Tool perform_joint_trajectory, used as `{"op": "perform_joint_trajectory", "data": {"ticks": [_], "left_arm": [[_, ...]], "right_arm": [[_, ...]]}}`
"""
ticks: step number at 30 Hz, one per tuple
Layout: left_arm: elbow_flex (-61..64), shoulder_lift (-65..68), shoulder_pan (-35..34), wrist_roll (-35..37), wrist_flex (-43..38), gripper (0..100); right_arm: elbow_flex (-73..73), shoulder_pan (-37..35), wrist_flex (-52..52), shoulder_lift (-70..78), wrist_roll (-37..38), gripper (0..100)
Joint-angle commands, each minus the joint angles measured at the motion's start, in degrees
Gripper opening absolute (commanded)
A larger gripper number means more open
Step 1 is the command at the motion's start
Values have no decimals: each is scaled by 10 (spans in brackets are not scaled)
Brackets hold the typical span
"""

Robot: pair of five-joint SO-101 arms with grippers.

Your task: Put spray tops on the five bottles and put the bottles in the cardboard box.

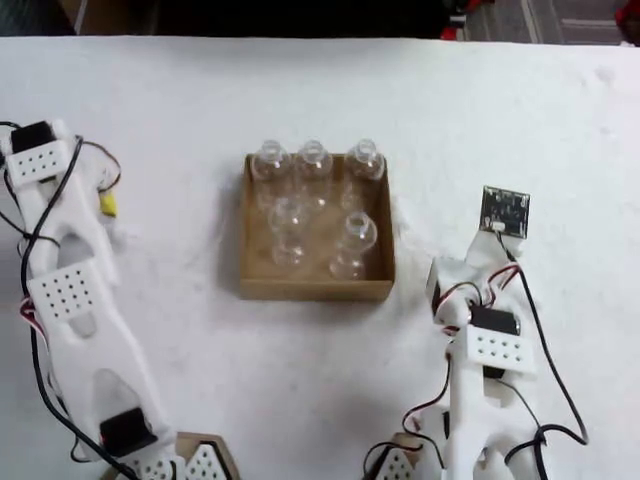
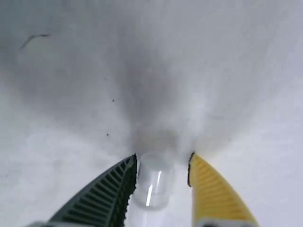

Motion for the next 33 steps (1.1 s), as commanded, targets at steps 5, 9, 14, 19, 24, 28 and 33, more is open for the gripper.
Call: {"op": "perform_joint_trajectory", "data": {"ticks": [5,9,14,19,24,28,33], "left_arm": [[-19,-3,13,-4,5,159],[-14,-29,13,-5,6,22],[-14,-56,13,-20,7,27],[-18,-107,21,-126,7,22],[-14,-211,26,-202,7,23],[-13,-310,25,-207,7,23],[-13,-443,44,-327,7,22]], "right_arm": [[-2,-7,-9,-7,8,180],[-2,-7,-9,-8,8,180],[-2,-6,-9,-9,8,180],[-2,-6,-8,-10,8,180],[-2,-5,-8,-11,8,180],[-2,-5,-8,-12,8,180],[-2,-4,-8,-12,8,180]]}}
